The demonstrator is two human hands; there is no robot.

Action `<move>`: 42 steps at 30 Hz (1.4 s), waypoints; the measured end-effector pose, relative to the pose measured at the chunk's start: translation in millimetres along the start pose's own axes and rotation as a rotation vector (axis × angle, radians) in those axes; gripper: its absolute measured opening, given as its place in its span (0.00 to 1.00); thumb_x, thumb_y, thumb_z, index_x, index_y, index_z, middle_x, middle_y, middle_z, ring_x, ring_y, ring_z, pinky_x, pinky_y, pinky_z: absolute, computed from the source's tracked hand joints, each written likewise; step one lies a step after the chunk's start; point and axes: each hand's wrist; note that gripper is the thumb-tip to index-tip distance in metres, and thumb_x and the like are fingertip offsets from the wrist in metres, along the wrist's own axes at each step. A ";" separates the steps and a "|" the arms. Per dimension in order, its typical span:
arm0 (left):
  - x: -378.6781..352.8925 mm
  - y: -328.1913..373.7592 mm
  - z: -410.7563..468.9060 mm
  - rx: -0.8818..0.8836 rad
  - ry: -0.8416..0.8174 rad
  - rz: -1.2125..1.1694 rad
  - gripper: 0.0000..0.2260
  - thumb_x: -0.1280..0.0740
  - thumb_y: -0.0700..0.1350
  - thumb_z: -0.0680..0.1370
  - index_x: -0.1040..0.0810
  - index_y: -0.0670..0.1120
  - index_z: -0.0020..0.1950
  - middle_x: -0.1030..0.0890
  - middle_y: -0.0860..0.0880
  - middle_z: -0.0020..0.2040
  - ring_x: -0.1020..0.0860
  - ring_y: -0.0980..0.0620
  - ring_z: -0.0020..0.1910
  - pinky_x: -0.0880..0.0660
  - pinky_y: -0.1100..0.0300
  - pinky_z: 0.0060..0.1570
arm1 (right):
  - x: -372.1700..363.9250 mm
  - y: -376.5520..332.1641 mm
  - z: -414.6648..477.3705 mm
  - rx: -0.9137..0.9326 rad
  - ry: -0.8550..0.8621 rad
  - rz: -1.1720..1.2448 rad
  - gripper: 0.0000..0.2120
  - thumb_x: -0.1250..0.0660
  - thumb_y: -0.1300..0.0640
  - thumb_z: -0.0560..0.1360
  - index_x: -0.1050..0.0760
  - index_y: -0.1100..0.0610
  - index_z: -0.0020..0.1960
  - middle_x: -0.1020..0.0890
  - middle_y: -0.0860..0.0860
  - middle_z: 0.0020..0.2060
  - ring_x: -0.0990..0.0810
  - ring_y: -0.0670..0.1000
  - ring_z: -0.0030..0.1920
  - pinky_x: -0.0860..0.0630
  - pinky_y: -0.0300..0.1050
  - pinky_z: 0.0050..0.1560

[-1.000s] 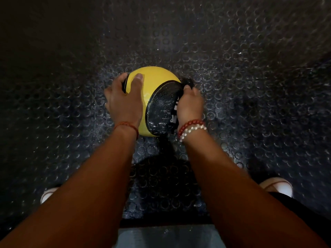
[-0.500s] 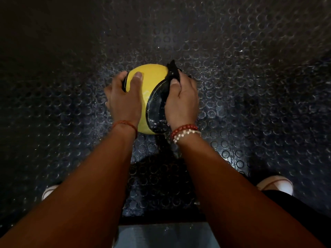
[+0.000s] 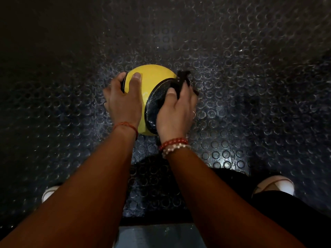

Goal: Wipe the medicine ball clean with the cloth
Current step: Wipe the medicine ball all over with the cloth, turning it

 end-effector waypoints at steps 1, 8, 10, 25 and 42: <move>0.3 -0.5 1.1 -0.001 0.002 -0.007 0.21 0.34 0.61 0.77 0.25 0.54 0.67 0.32 0.51 0.63 0.29 0.49 0.65 0.31 0.54 0.66 | -1.3 -1.1 -4.5 0.077 0.007 -0.036 0.22 0.46 0.48 0.80 0.37 0.49 0.73 0.39 0.50 0.74 0.41 0.54 0.73 0.37 0.58 0.70; 2.6 -4.5 1.6 -0.009 -0.002 -0.080 0.17 0.33 0.56 0.79 0.24 0.51 0.66 0.32 0.52 0.61 0.27 0.58 0.57 0.33 0.76 0.47 | 8.1 -0.7 48.0 -0.134 -0.079 0.049 0.15 0.46 0.50 0.81 0.23 0.54 0.56 0.22 0.51 0.54 0.22 0.52 0.53 0.24 0.51 0.56; 2.8 -6.4 2.2 -0.015 0.000 -0.095 0.17 0.33 0.55 0.79 0.24 0.51 0.65 0.32 0.52 0.61 0.27 0.60 0.55 0.32 0.73 0.49 | 11.5 -0.1 59.3 -0.302 -0.154 0.131 0.15 0.46 0.55 0.81 0.23 0.57 0.57 0.21 0.55 0.54 0.23 0.55 0.56 0.28 0.41 0.56; 7.2 -17.6 16.8 -0.034 -0.036 -0.086 0.28 0.36 0.63 0.72 0.23 0.48 0.66 0.24 0.42 0.65 0.23 0.49 0.58 0.26 0.55 0.60 | -4.3 4.7 -16.1 -0.134 0.067 0.188 0.23 0.46 0.48 0.80 0.39 0.53 0.74 0.38 0.49 0.72 0.34 0.50 0.70 0.33 0.48 0.68; 7.4 -20.3 20.9 -0.002 -0.057 -0.105 0.32 0.37 0.68 0.68 0.22 0.49 0.65 0.24 0.41 0.65 0.23 0.44 0.62 0.25 0.50 0.62 | -2.2 8.7 11.8 -0.656 0.044 0.472 0.21 0.48 0.48 0.81 0.32 0.56 0.70 0.29 0.53 0.68 0.27 0.55 0.64 0.30 0.50 0.64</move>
Point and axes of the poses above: each hand's wrist, its own z-axis towards the middle knuckle, its own x-axis out of the back of the hand, y = z × x
